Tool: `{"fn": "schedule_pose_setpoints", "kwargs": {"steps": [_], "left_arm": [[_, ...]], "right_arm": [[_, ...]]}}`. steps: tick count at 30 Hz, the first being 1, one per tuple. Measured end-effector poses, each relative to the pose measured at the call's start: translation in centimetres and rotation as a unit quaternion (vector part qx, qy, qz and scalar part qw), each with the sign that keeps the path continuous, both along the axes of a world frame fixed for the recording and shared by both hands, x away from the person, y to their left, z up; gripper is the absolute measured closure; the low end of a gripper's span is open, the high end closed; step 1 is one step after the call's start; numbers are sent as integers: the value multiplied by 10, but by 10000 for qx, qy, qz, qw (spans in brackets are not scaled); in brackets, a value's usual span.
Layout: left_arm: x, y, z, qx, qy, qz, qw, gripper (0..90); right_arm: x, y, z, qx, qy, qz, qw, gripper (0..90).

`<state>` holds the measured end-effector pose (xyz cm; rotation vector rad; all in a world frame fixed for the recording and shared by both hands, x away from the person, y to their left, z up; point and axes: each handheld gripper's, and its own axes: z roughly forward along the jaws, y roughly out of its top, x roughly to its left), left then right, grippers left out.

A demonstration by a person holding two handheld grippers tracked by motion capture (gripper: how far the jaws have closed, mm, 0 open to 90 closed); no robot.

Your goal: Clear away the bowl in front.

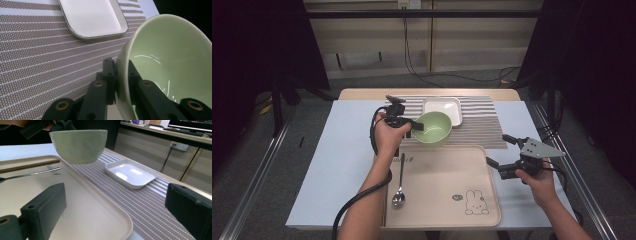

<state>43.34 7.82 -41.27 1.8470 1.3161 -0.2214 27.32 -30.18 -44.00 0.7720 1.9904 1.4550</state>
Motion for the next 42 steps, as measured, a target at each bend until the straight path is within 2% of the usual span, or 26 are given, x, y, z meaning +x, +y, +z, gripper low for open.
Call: {"fn": "schedule_pose_setpoints", "kwargs": {"steps": [5,7,13,19,27,38,42], "left_arm": [[-8,4,-1,-72,-66,114,9999,832],[-11,6,-1,-76,-47,82,9999,831],[-21,13,-1,-9,-98,136,9999,832],[-34,17,-1,-102,-85,177,9998,832],[-48,21,-5,-9,-27,170,9999,831],[-65,23,-12,-19,-27,217,9998,831],[-70,25,-19,100,6,175,9998,831]], "right_arm": [[0,0,0,-2,7,3,10000,32],[0,0,0,-4,1,-3,10000,32],[0,0,0,-6,-17,-13,10000,32],[0,0,0,-2,-23,3,10000,32],[-1,1,0,-3,4,-7,10000,32],[-1,1,0,11,-7,-13,10000,32],[-1,1,0,14,-6,-15,10000,32]]}}
